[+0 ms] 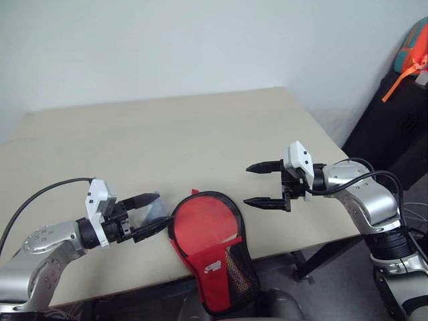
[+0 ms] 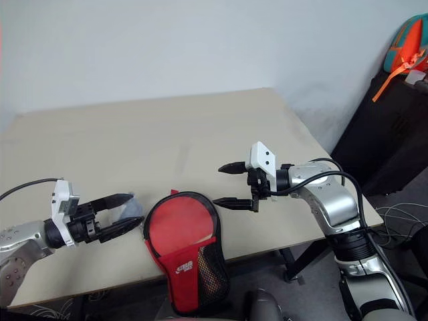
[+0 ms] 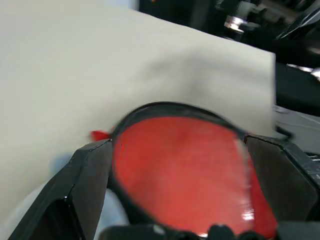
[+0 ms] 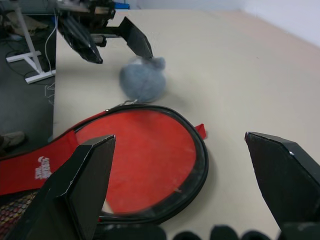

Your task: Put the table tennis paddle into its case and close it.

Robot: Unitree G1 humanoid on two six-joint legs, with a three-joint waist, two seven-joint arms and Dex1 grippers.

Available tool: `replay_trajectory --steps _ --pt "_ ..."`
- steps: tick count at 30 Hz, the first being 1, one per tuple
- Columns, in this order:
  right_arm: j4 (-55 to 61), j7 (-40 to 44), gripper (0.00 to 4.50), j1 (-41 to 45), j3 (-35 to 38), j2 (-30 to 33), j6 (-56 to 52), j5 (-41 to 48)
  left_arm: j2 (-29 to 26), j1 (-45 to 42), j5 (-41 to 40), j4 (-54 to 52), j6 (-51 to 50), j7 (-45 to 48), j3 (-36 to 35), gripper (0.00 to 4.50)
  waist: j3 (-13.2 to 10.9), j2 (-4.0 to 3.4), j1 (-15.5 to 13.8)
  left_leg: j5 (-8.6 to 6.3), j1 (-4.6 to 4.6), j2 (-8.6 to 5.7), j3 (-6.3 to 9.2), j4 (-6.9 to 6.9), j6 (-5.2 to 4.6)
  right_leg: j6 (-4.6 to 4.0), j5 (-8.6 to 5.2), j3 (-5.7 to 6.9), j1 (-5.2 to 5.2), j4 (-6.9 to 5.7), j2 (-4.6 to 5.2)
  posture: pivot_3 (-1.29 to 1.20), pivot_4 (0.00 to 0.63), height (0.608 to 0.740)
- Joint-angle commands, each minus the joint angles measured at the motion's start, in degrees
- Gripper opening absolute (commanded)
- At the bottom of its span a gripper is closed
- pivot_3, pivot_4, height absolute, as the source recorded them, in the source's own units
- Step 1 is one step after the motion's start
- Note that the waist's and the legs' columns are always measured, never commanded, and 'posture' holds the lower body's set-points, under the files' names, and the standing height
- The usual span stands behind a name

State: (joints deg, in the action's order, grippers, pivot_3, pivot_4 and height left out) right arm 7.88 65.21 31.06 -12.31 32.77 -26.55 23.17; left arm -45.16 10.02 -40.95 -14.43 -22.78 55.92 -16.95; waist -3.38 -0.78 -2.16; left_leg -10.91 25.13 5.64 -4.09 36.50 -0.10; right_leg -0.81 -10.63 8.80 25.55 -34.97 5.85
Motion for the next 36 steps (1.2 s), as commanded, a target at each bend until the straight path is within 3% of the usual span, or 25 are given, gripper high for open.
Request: replay_trajectory --steps 1,13,27,31,36 --pt "-2.3 0.2 4.5 2.4 -0.5 -0.6 1.5 -1.6 2.6 -0.4 3.3 3.0 5.1 -0.8 -1.7 4.48 0.0 0.0 -0.1 0.0 0.0 0.0 0.01 0.01 0.0 0.0 0.0 0.0 0.0 -0.01 0.0 0.0 0.0 0.706" --pt "-3.9 -0.3 4.5 3.9 -2.3 -3.5 -0.8 -2.4 3.7 1.4 2.2 4.4 4.5 -0.1 -6.8 4.48 0.0 0.04 0.1 -0.03 -0.09 0.02 0.0 0.14 0.04 0.0 0.0 -0.04 -0.01 -0.31 0.02 0.0 0.0 0.706" --pt "0.9 -8.2 4.5 1.6 -5.1 -10.5 -7.2 -2.7 1.4 -0.6 -0.5 5.2 0.4 0.4 -12.6 4.48 0.0 0.05 0.0 -0.14 -0.23 0.05 0.03 0.25 0.22 -0.01 -0.01 -0.04 0.0 -0.67 0.04 0.0 0.0 0.706" --pt "2.2 -11.4 3.62 0.3 -5.9 -13.4 -9.2 -2.3 0.2 -0.6 -0.5 6.6 0.3 1.8 -13.8 4.5 0.0 0.07 0.0 -0.15 -0.24 0.1 0.02 0.24 0.23 -0.01 -0.01 -0.04 0.0 -0.68 0.02 0.0 0.0 0.706" --pt "3.0 -14.5 1.83 -0.4 -6.8 -16.2 -11.1 -2.4 -0.3 -0.9 0.3 8.7 1.1 2.1 -14.3 4.5 0.0 0.07 0.0 -0.16 -0.24 0.14 0.0 0.22 0.24 -0.01 -0.01 -0.02 0.02 -0.67 0.01 0.0 0.0 0.706"
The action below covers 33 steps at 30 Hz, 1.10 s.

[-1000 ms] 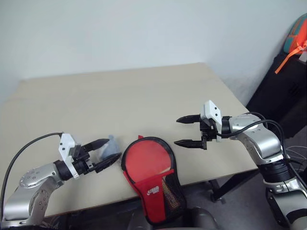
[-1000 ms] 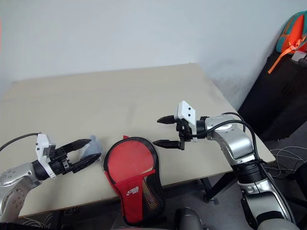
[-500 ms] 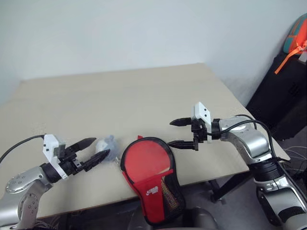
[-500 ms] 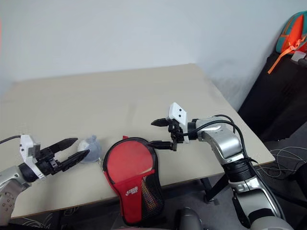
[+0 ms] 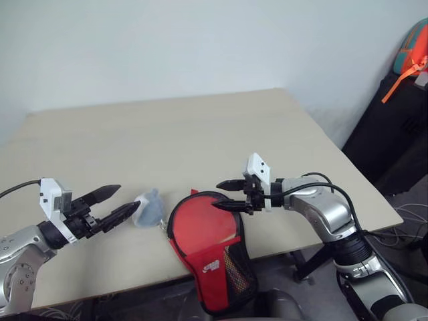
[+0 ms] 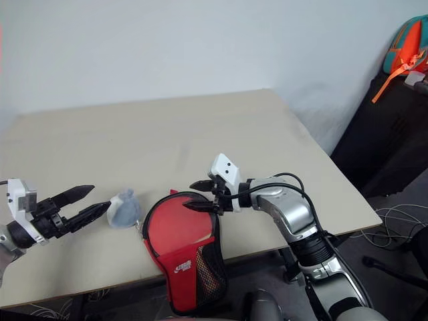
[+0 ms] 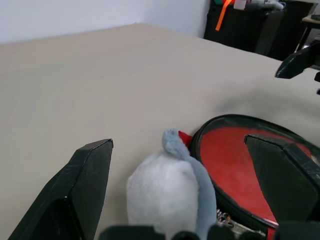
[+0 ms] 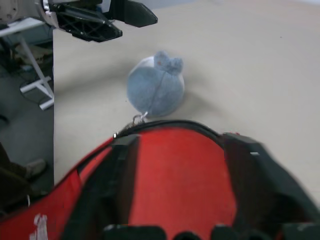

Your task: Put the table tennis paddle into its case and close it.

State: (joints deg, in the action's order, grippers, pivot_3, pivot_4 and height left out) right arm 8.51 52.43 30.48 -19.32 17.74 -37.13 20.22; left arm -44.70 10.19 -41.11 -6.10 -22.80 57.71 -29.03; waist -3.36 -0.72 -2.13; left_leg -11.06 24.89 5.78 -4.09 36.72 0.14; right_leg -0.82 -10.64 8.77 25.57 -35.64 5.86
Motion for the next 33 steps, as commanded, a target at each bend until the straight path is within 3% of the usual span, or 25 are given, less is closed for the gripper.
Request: replay_trajectory --steps 1,5,6,20,33 --pt "2.3 -2.3 1.46 0.1 0.0 -1.8 -0.7 0.5 -0.6 -0.9 0.7 0.5 1.4 0.2 -2.0 4.5 0.0 0.01 0.0 -0.01 0.0 0.02 0.0 0.0 0.01 0.0 0.0 0.0 0.0 0.0 -0.01 0.0 0.0 0.706" --pt "1.3 -4.9 0.1 0.3 -0.6 -4.3 -1.3 -0.2 1.4 -0.4 2.6 0.7 2.8 -0.6 -0.3 4.5 0.0 0.01 0.0 -0.01 0.0 0.03 -0.02 -0.04 0.02 0.0 0.0 0.01 0.02 0.01 -0.01 0.0 0.0 0.706" --pt "0.8 -5.6 0.02 0.5 -0.9 -4.9 -1.3 -0.6 1.8 -0.4 3.0 0.8 2.9 -1.0 0.0 4.5 0.0 0.01 0.0 -0.01 0.0 0.04 -0.03 -0.06 0.02 0.0 0.0 0.01 0.02 0.01 -0.01 0.0 0.0 0.706" --pt "-12.4 -11.9 0.02 1.8 -6.9 -13.5 2.8 -8.1 7.4 -1.2 8.7 1.9 5.3 -4.8 5.2 4.5 0.0 0.08 0.0 -0.03 -0.02 0.09 -0.08 -0.14 0.04 0.0 0.0 0.02 0.05 0.0 -0.03 0.0 0.0 0.706" --pt "-19.8 -11.9 0.02 0.7 -11.1 -15.5 6.1 -13.7 8.1 -3.1 9.8 3.3 5.8 -5.0 7.6 4.5 0.1 0.11 0.1 -0.03 -0.03 0.1 -0.09 -0.15 0.04 0.0 0.0 0.02 0.05 -0.02 -0.03 0.0 0.0 0.706"
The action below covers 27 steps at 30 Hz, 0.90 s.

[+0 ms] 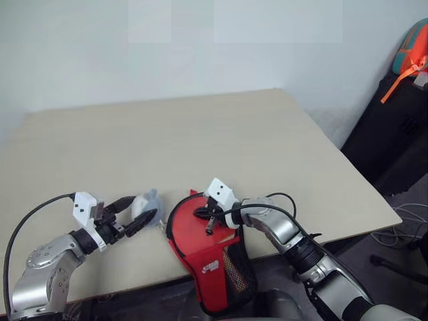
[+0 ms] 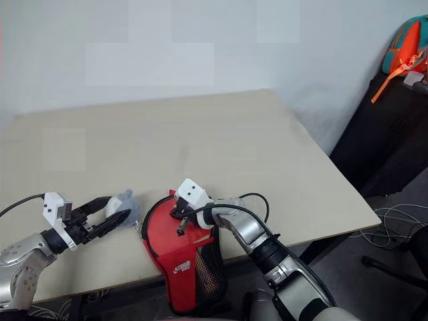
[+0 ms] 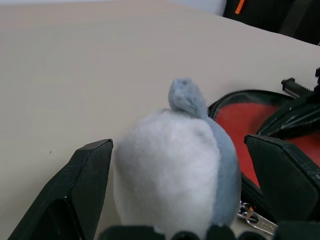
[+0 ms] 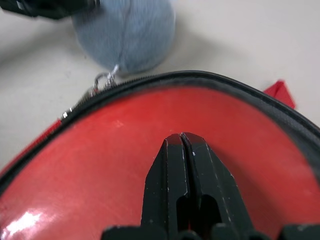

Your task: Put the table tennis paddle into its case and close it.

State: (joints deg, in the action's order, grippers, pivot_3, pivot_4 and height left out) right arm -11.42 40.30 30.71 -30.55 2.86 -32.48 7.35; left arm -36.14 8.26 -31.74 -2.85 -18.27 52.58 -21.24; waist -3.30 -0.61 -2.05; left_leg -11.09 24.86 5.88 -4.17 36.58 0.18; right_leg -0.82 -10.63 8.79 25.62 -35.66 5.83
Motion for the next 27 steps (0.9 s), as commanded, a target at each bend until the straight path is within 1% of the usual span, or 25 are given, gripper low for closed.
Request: replay_trajectory --steps 1,12,18,21,25,27 --pt "-0.1 0.3 0.02 0.4 0.2 -0.8 1.4 -1.0 -0.5 -1.6 0.9 0.7 1.4 0.1 0.1 4.5 0.0 0.0 0.0 0.0 -0.02 0.0 0.0 0.0 0.0 0.0 0.0 0.0 -0.01 0.0 0.0 0.0 0.0 0.706" --pt "-0.6 0.5 0.02 0.6 0.2 -1.3 0.3 -1.5 -0.2 -4.5 3.4 4.6 1.2 -1.0 3.1 4.5 0.0 0.03 0.0 0.0 -0.07 0.0 0.0 0.0 0.0 0.0 0.0 0.0 -0.05 -0.04 0.0 0.0 0.0 0.706" --pt "-0.4 0.5 0.02 0.5 0.0 -1.3 0.0 -1.6 -0.6 -5.7 3.3 7.4 -0.7 -1.3 3.6 4.5 0.0 0.03 0.2 0.0 -0.1 -0.01 0.0 0.0 0.0 0.0 0.0 -0.01 -0.07 -0.05 0.0 0.0 0.0 0.706" --pt "-0.3 0.6 0.0 0.4 0.0 -1.3 -0.1 -1.6 -0.6 -6.3 3.1 8.0 -2.0 -1.8 3.6 3.89 0.0 0.04 0.3 0.0 -0.12 0.0 0.01 0.0 0.01 0.0 0.0 0.0 -0.09 -0.06 0.0 0.0 0.0 0.706" --pt "-0.3 0.7 0.0 0.4 0.0 -1.3 -0.1 -1.7 -0.4 -6.4 3.2 8.0 -2.5 -1.6 3.9 2.59 0.0 0.04 0.4 0.0 -0.14 -0.01 0.01 0.0 0.01 0.0 0.0 -0.01 -0.1 -0.07 0.0 0.0 0.0 0.706" --pt "-0.2 0.8 0.0 0.4 -0.1 -1.3 -0.1 -1.7 -0.4 -6.2 3.2 7.9 -2.7 -1.4 4.0 1.84 0.0 0.04 0.5 0.0 -0.14 -0.01 0.02 0.0 0.01 0.0 0.0 -0.01 -0.1 -0.08 0.0 0.0 0.0 0.706"
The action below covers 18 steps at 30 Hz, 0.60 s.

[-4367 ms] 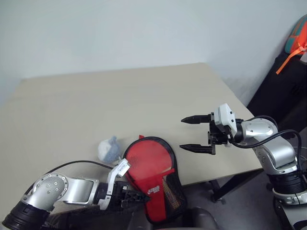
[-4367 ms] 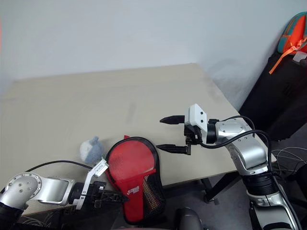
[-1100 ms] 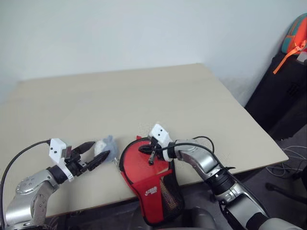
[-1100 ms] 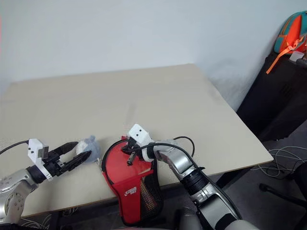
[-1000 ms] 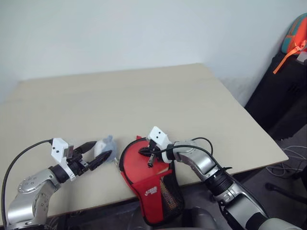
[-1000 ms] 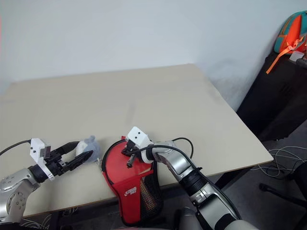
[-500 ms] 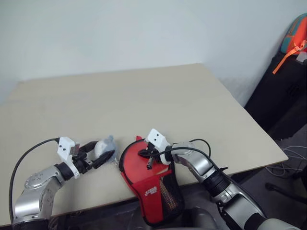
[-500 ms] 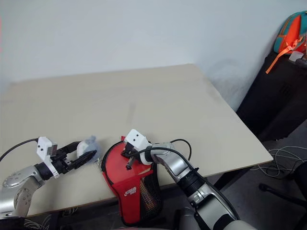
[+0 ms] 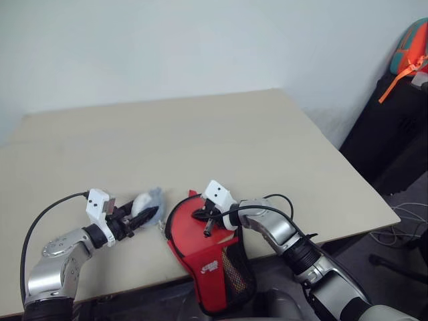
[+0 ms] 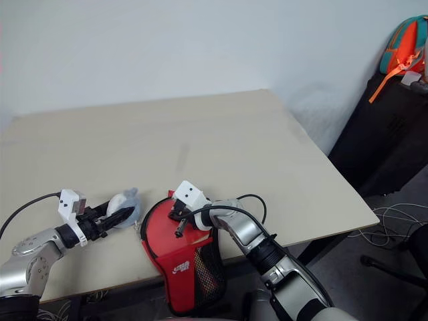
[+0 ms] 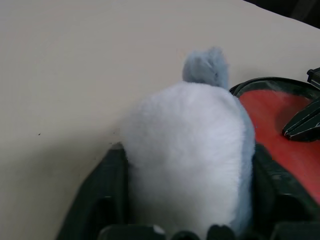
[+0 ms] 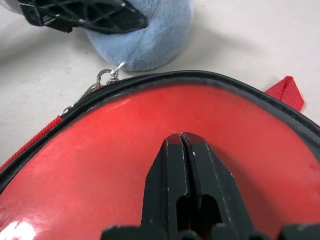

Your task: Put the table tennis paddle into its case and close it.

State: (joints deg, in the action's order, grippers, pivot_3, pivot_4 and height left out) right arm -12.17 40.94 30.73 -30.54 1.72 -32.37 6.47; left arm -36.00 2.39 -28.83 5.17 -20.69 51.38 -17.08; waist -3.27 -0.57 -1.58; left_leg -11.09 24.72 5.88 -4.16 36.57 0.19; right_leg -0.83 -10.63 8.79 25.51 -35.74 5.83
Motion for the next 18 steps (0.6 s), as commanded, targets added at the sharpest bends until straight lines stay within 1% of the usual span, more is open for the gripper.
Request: replay_trajectory --steps 1,2,4,5,7,13,18 --pt "0.6 0.2 0.0 0.3 -0.1 -0.1 -0.3 -0.9 -0.5 -0.4 0.1 -0.1 -0.6 -0.1 -0.2 1.59 0.0 0.0 0.1 0.0 0.0 0.0 0.0 0.0 0.0 0.0 0.0 0.0 0.0 0.0 0.0 0.0 0.0 0.706" --pt "0.7 0.3 0.0 0.3 -0.1 -0.1 -0.3 -0.9 -0.5 -0.3 0.1 -0.1 -0.7 -0.1 -0.2 1.26 0.0 0.0 0.1 0.0 0.0 0.0 0.0 0.0 0.0 0.0 0.0 0.0 0.0 0.0 0.0 0.0 0.0 0.706" --pt "0.7 0.4 0.0 0.3 -0.2 0.0 -0.3 -0.9 -0.4 -0.4 0.2 -0.1 -0.6 0.0 -0.1 0.8 0.0 0.0 0.1 0.0 -0.01 0.0 0.01 0.0 0.0 0.0 0.0 0.0 0.0 0.0 0.0 0.0 0.0 0.706" --pt "0.7 0.4 0.0 0.2 -0.2 0.0 -0.3 -0.9 -0.3 -0.7 0.4 0.1 -0.4 -0.1 0.0 0.62 0.0 0.0 0.1 0.0 -0.01 0.0 0.0 0.0 0.0 0.0 0.0 0.0 -0.01 0.0 0.0 0.0 0.0 0.706" --pt "0.8 0.6 0.0 0.2 -0.3 0.0 -0.4 -1.0 -0.1 -1.7 1.2 0.7 0.4 -0.8 0.3 0.42 0.0 0.0 0.1 0.0 -0.01 0.0 0.01 0.0 0.0 0.0 0.0 0.0 -0.01 0.0 0.0 0.0 0.0 0.706" --pt "1.3 1.7 0.0 0.1 -0.8 0.4 -1.0 -1.1 0.6 -6.5 2.6 2.6 0.7 -2.3 1.6 0.38 0.0 0.0 -0.1 0.0 -0.02 -0.01 0.05 0.01 0.0 0.0 0.0 0.03 -0.06 0.0 0.0 0.0 0.0 0.706" --pt "1.7 2.7 0.0 -0.1 -1.3 0.8 -1.4 -1.2 0.6 -9.3 3.9 2.5 0.6 -1.7 4.0 0.38 0.0 0.0 -0.7 0.0 -0.02 -0.03 0.06 0.02 0.0 0.0 0.0 0.03 -0.07 0.0 0.0 0.0 0.0 0.706"
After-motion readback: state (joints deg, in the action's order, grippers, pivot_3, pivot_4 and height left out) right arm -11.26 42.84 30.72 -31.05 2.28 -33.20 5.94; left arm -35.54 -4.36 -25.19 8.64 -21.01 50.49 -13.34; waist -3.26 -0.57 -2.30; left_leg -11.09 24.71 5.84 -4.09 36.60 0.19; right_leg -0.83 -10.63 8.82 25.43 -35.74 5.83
